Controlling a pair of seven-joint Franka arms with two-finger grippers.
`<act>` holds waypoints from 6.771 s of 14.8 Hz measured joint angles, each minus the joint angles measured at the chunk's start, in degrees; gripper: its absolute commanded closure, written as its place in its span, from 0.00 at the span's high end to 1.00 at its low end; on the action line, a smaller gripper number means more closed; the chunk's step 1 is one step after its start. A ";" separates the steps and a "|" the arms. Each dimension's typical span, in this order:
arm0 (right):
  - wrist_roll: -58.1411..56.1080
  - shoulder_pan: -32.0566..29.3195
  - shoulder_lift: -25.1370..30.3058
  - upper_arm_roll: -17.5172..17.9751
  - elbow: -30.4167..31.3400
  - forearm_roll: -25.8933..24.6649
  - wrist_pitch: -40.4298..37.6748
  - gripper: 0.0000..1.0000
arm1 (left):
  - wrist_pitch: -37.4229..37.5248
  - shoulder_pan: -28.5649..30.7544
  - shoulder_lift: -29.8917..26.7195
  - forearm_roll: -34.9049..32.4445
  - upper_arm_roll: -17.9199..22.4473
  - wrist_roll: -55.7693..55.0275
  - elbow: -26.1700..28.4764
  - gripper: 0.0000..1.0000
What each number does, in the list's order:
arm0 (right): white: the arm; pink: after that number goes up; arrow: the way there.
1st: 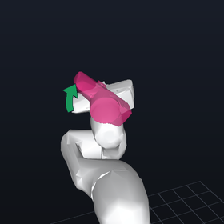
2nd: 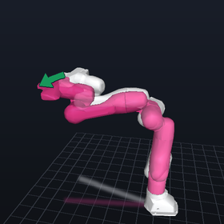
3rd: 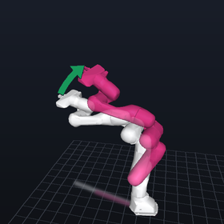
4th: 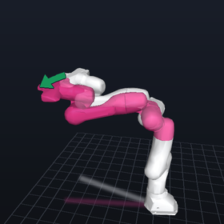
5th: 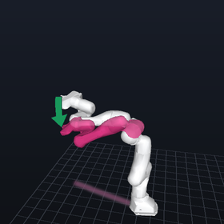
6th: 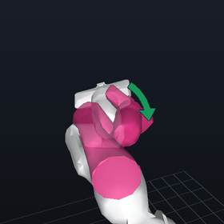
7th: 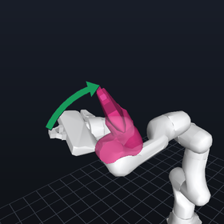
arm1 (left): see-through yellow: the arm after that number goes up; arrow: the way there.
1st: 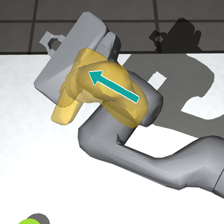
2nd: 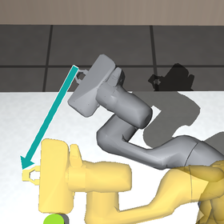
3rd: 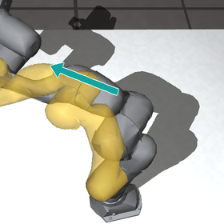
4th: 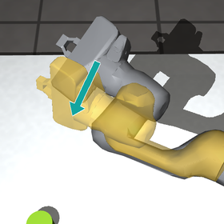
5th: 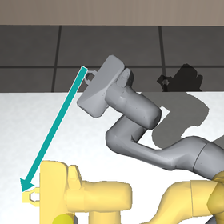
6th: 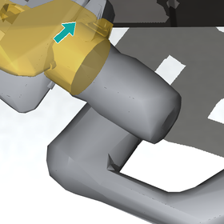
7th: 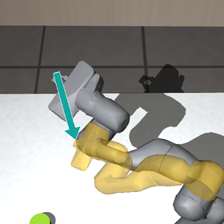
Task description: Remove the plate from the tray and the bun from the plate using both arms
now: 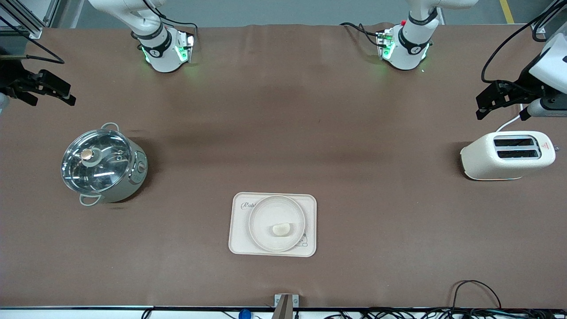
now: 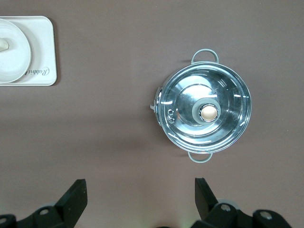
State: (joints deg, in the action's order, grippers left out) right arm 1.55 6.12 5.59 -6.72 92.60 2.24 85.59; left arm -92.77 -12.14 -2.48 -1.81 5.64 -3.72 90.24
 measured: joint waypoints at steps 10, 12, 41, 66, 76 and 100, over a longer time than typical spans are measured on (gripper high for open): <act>0.00 0.07 -0.30 0.44 0.13 0.00 1.15 1.00 | 2.93 -0.36 0.78 -0.03 -0.86 -2.15 -1.61 1.00; 0.00 0.12 -0.30 0.55 0.13 0.00 1.16 1.00 | 3.06 -0.44 0.87 -0.03 -1.23 -2.94 -1.65 1.00; 2.53 17.87 -51.55 3.77 -15.15 24.11 46.06 0.68 | 3.50 -0.27 1.16 -0.07 -1.21 -2.95 -2.11 1.00; 5.92 18.60 -64.82 6.74 -27.05 26.00 49.83 0.04 | 3.74 -0.08 1.19 -0.07 -1.21 -2.74 -2.12 1.00; 6.01 17.47 -52.50 6.90 -21.53 26.01 36.30 0.00 | 3.78 -0.05 1.22 -0.07 -1.21 -2.73 -2.11 1.00; 5.33 28.69 -37.33 8.31 17.69 25.99 58.96 1.00 | 3.80 0.04 1.28 -0.07 -1.21 -2.73 -2.12 1.00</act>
State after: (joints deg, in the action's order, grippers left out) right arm 6.89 34.80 -31.74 1.59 110.29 28.24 144.55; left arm -88.97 -12.10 -1.20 -1.89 4.43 -6.45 88.11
